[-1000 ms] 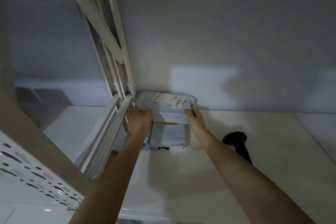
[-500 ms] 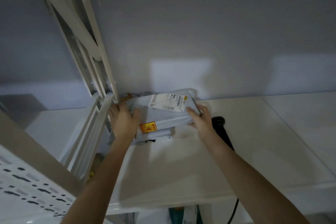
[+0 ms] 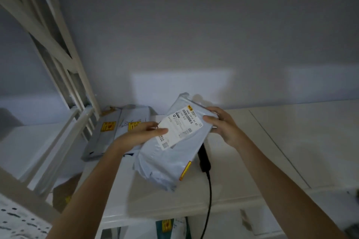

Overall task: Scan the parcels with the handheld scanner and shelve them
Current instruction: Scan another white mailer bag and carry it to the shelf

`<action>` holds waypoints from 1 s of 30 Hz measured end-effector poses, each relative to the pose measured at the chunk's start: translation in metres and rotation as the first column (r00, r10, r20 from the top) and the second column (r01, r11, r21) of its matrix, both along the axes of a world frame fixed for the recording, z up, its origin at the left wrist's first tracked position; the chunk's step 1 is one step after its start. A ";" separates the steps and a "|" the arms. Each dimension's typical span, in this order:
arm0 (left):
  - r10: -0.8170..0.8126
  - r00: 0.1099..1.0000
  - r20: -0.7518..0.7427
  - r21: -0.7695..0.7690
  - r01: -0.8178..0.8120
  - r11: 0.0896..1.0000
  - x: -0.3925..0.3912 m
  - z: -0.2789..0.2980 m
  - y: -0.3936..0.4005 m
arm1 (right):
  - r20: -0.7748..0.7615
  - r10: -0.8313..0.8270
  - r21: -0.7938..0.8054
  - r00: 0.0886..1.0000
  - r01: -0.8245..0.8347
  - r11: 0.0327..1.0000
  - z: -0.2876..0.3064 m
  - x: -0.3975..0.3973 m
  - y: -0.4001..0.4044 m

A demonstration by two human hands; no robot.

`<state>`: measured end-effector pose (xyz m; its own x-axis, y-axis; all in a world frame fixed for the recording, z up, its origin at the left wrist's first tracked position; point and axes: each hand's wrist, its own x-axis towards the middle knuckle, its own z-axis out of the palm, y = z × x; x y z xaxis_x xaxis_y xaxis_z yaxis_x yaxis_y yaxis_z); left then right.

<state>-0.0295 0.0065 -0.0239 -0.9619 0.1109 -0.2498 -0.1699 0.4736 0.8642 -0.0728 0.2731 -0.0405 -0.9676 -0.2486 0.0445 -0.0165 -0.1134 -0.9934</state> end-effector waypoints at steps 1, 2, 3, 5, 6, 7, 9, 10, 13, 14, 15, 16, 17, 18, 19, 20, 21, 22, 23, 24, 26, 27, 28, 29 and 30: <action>0.005 1.000 0.004 0.036 -0.005 0.999 0.004 -0.004 0.010 | -0.009 -0.017 0.007 1.000 0.017 1.000 -0.001 0.000 0.007; 0.014 1.000 0.001 0.069 -0.014 0.998 0.007 -0.008 0.017 | -0.019 -0.046 0.005 0.999 0.046 0.999 -0.003 -0.001 0.013; 0.026 1.000 -0.010 0.109 -0.025 0.994 0.011 -0.011 0.024 | -0.010 -0.081 -0.028 0.997 0.081 0.996 -0.004 -0.002 0.017; 0.088 0.995 -0.038 0.182 -0.080 0.980 0.014 -0.018 0.034 | 0.082 -0.129 -0.192 0.988 0.142 0.971 -0.008 -0.005 0.023; 0.129 0.990 -0.050 0.211 -0.116 0.971 0.016 -0.022 0.038 | 0.155 -0.151 -0.278 0.976 0.190 0.942 -0.011 -0.007 0.026; 0.173 0.983 -0.059 0.237 -0.155 0.959 0.017 -0.025 0.042 | 0.228 -0.177 -0.309 0.957 0.243 0.919 -0.015 -0.008 0.028; 0.252 0.965 -0.075 0.279 -0.222 0.934 0.021 -0.028 0.050 | 0.344 -0.244 -0.164 0.907 0.314 0.935 -0.027 -0.008 0.027; 0.280 0.957 -0.078 0.302 -0.245 0.921 0.023 -0.029 0.053 | 0.359 -0.267 -0.012 0.895 0.290 0.957 -0.035 -0.007 0.023; 0.332 0.941 -0.071 0.370 -0.285 0.884 0.029 -0.029 0.061 | 0.366 -0.183 0.352 0.912 0.046 0.935 -0.060 0.002 0.006; 0.340 0.938 -0.068 0.394 -0.287 0.873 0.030 -0.029 0.064 | 0.382 -0.177 0.403 0.907 0.009 0.915 -0.065 0.003 0.000; 0.347 0.936 -0.065 0.409 -0.292 0.865 0.031 -0.030 0.066 | 0.390 -0.201 0.434 0.899 0.013 0.901 -0.068 0.004 -0.006; 0.353 0.933 -0.067 0.414 -0.296 0.861 0.032 -0.029 0.066 | 0.437 -0.234 0.408 0.868 0.040 0.912 -0.069 0.004 -0.011; 0.360 0.930 -0.069 0.419 -0.301 0.857 0.032 -0.029 0.066 | 0.498 -0.255 0.352 0.828 0.076 0.933 -0.071 0.004 -0.015; 0.368 0.927 -0.069 0.422 -0.307 0.853 0.032 -0.029 0.065 | 0.528 -0.259 0.339 0.808 0.079 0.938 -0.072 0.005 -0.019; 0.375 0.924 -0.071 0.426 -0.312 0.849 0.032 -0.028 0.064 | 0.547 -0.242 0.319 0.801 0.068 0.945 -0.073 0.005 -0.023; 0.380 0.922 -0.070 0.431 -0.316 0.845 0.032 -0.028 0.061 | 0.543 -0.233 0.324 0.807 0.054 0.944 -0.074 0.004 -0.025; 0.385 0.920 -0.067 0.439 -0.320 0.840 0.032 -0.028 0.059 | 0.526 -0.211 0.334 0.824 0.028 0.942 -0.076 0.005 -0.027; 0.389 0.919 -0.065 0.445 -0.322 0.836 0.032 -0.028 0.057 | 0.502 -0.195 0.361 0.842 0.000 0.932 -0.077 0.006 -0.029; 0.391 0.918 -0.065 0.449 -0.323 0.833 0.032 -0.027 0.055 | 0.493 -0.193 0.369 0.848 -0.003 0.929 -0.076 0.008 -0.029; 0.392 0.918 -0.068 0.450 -0.322 0.833 0.031 -0.027 0.053 | 0.507 -0.183 0.342 0.842 -0.001 0.940 -0.075 0.009 -0.029; 0.402 0.913 -0.070 0.455 -0.329 0.827 0.030 -0.027 0.050 | 0.533 -0.191 0.301 0.824 0.026 0.953 -0.072 0.010 -0.027; 0.414 0.908 -0.069 0.462 -0.339 0.820 0.029 -0.027 0.048 | 0.536 -0.210 0.294 0.818 0.052 0.954 -0.069 0.011 -0.025; 0.427 0.902 -0.066 0.469 -0.350 0.811 0.028 -0.028 0.047 | 0.531 -0.234 0.278 0.814 0.093 0.956 -0.066 0.013 -0.023; 0.441 0.895 -0.062 0.477 -0.362 0.801 0.026 -0.028 0.047 | 0.532 -0.254 0.231 0.808 0.151 0.961 -0.063 0.015 -0.019; 0.451 0.891 -0.060 0.484 -0.369 0.794 0.024 -0.029 0.047 | 0.536 -0.266 0.151 0.801 0.219 0.964 -0.059 0.017 -0.014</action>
<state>-0.0054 0.0534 -0.0525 -0.9640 -0.2434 -0.1071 -0.0968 -0.0541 0.9938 -0.0558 0.2591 -0.0994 -0.8544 0.0172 -0.5194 0.5153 -0.1016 -0.8510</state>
